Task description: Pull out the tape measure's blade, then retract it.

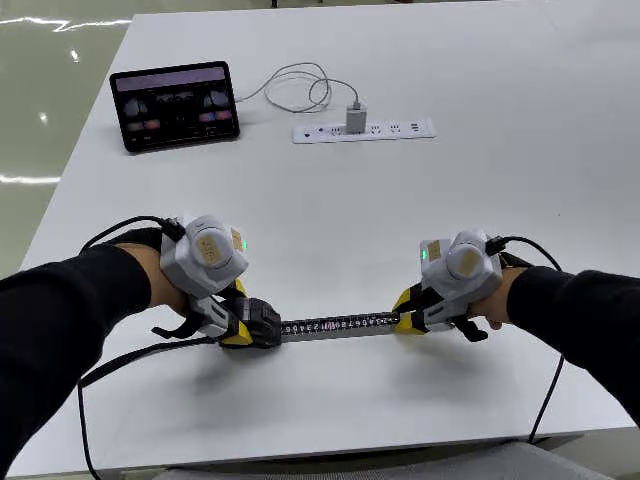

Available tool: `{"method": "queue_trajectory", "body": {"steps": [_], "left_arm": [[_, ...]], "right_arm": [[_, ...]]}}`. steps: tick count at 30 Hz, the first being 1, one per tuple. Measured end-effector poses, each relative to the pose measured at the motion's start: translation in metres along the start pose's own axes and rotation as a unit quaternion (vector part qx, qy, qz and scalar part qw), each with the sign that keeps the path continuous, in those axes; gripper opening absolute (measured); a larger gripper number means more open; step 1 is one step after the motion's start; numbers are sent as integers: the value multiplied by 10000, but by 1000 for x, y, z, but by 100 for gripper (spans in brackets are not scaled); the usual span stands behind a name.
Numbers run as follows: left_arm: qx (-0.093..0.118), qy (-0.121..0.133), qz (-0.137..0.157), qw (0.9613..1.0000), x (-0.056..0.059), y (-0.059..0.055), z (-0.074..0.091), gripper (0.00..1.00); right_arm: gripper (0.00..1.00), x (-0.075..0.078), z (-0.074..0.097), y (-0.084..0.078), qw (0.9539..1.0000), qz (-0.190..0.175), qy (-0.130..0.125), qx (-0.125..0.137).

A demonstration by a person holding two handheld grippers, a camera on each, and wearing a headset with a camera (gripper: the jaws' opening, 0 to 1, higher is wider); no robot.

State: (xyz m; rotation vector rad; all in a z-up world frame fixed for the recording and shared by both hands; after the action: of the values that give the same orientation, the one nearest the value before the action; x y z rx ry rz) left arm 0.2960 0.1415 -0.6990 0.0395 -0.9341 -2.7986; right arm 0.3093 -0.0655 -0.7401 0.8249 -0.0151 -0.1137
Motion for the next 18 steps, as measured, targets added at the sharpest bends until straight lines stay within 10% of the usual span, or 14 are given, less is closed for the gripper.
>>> {"method": "queue_trajectory", "body": {"steps": [18], "left_arm": [[-8, 19, -33, 10000, -1, 0, 0, 31]], "right_arm": [[9, 2, 8, -9, 10000, -18, -55, -48]]}}
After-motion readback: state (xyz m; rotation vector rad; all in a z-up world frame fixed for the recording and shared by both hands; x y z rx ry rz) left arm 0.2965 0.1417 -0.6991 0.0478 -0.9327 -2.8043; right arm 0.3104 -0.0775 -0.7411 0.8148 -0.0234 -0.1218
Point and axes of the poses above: the centre of the closed fingertips' face, and the gripper's own axes: z roughly backward along the fingers, x roughly to its right, y roughly out of its top, the point moved 2 cm from there along z, roughly backward along the fingers, and after that the axes turned 11 degrees about x, right-handed, at the moved point
